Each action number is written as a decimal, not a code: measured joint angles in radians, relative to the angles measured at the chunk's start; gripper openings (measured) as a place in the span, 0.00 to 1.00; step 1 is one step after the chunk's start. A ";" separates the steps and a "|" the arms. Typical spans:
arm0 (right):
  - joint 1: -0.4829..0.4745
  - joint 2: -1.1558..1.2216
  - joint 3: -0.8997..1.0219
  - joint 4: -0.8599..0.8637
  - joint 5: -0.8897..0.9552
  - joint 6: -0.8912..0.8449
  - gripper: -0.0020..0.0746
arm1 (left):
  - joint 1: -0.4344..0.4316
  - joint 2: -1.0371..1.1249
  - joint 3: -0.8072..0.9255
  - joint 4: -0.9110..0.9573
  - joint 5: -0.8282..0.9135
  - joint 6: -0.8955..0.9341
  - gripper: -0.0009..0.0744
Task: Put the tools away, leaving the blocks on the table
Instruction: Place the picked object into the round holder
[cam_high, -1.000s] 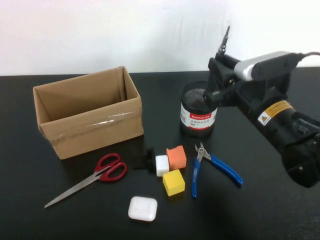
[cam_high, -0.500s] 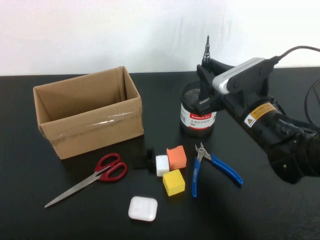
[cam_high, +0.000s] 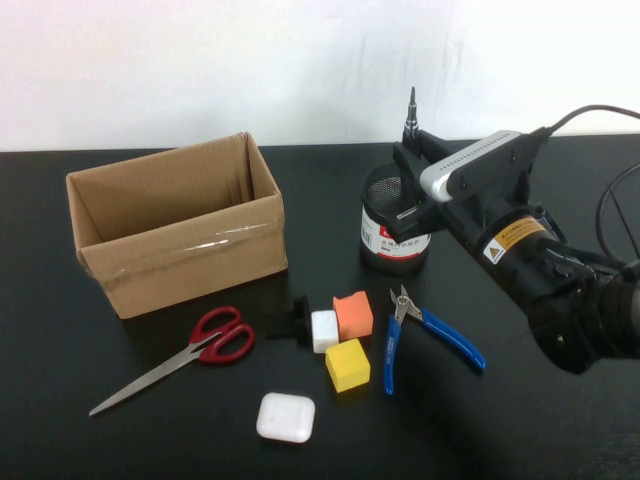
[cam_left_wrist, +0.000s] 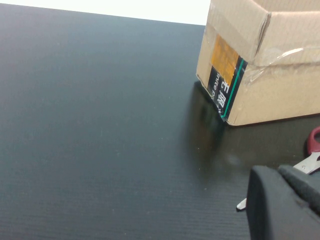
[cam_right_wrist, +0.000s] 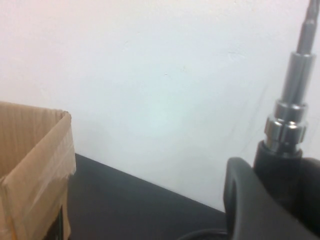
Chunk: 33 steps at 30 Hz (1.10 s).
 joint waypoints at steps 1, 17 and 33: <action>0.000 0.000 0.000 0.000 0.000 0.000 0.20 | 0.000 0.000 0.000 0.000 0.000 0.000 0.01; 0.000 0.069 -0.092 0.006 0.056 0.000 0.20 | 0.000 0.000 0.000 0.000 0.000 0.000 0.01; 0.000 0.083 -0.099 0.083 0.075 0.000 0.41 | 0.000 0.000 0.000 0.000 0.000 0.000 0.01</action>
